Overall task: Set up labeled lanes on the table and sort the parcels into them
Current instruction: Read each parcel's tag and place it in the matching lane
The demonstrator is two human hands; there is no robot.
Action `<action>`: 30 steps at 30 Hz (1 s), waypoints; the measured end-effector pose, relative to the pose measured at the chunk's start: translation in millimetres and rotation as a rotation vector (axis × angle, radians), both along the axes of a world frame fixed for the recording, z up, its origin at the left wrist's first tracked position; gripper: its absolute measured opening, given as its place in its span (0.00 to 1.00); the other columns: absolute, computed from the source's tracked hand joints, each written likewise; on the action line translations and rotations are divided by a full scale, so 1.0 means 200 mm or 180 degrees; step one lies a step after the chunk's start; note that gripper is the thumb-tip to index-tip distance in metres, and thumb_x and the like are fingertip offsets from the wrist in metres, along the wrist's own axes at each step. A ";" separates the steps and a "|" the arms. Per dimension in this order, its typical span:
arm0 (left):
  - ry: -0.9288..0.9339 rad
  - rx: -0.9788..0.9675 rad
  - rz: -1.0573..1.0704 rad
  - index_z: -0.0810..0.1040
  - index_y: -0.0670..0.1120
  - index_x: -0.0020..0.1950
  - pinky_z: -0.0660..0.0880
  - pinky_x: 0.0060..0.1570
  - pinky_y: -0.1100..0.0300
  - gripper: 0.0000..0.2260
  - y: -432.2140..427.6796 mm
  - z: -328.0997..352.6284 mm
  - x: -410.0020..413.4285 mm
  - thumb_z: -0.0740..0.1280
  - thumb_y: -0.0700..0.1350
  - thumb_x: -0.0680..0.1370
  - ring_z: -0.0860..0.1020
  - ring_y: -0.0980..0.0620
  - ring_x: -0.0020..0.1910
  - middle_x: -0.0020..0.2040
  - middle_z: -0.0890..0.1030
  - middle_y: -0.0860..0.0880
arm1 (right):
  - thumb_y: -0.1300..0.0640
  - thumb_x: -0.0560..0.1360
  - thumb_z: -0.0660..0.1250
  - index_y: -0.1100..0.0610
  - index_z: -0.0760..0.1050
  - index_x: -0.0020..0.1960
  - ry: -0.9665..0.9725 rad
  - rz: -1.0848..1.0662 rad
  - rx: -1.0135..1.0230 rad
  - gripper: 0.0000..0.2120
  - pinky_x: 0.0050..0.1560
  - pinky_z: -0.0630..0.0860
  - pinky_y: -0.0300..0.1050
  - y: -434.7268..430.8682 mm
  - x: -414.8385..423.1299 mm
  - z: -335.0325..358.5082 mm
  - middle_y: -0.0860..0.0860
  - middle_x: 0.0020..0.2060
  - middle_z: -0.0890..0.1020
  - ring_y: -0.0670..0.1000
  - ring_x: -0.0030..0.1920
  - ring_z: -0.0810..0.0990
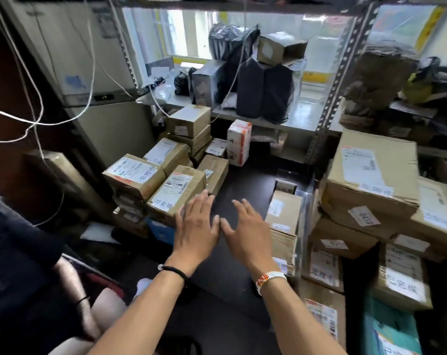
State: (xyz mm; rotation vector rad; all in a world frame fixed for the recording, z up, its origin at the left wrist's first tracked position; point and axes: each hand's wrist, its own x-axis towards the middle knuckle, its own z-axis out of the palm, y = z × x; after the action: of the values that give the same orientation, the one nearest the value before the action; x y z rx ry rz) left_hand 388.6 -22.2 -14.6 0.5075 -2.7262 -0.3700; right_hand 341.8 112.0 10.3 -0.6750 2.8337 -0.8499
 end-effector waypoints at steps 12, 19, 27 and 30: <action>-0.0818 0.0394 0.0348 0.68 0.48 0.79 0.62 0.73 0.41 0.25 -0.64 -0.07 -0.16 0.62 0.53 0.83 0.61 0.42 0.79 0.81 0.64 0.46 | 0.46 0.80 0.69 0.50 0.67 0.78 -0.2178 -0.0803 -0.1625 0.29 0.51 0.73 0.39 -0.74 -0.20 -0.18 0.47 0.64 0.80 0.46 0.57 0.79; -0.0314 0.0951 0.0139 0.73 0.46 0.75 0.66 0.66 0.51 0.21 -0.66 -0.04 -0.21 0.64 0.41 0.81 0.67 0.43 0.66 0.72 0.71 0.46 | 0.56 0.80 0.70 0.45 0.71 0.72 -0.2462 -0.1149 -0.2294 0.22 0.49 0.83 0.48 -0.79 -0.31 -0.30 0.51 0.58 0.86 0.49 0.52 0.87; 0.0091 0.2070 0.0383 0.72 0.46 0.75 0.68 0.60 0.61 0.21 -0.61 0.02 -0.27 0.64 0.38 0.82 0.75 0.56 0.58 0.70 0.69 0.48 | 0.62 0.81 0.71 0.44 0.69 0.75 -0.2999 -0.1199 -0.3085 0.27 0.46 0.86 0.57 -0.60 -0.32 -0.25 0.51 0.55 0.88 0.55 0.50 0.89; 0.0106 0.2460 0.0431 0.71 0.47 0.76 0.71 0.61 0.56 0.20 -0.55 0.07 -0.30 0.64 0.48 0.84 0.77 0.56 0.56 0.70 0.71 0.49 | 0.60 0.81 0.71 0.42 0.68 0.74 -0.2870 -0.1197 -0.3355 0.26 0.38 0.85 0.51 -0.46 -0.30 -0.17 0.50 0.51 0.89 0.54 0.49 0.89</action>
State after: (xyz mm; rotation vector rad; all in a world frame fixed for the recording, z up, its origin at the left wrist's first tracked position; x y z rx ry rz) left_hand 328.4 -131.6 -0.4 0.8522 -2.4128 -1.3877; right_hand 282.2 20.2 -24.0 0.2238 1.5712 -2.0526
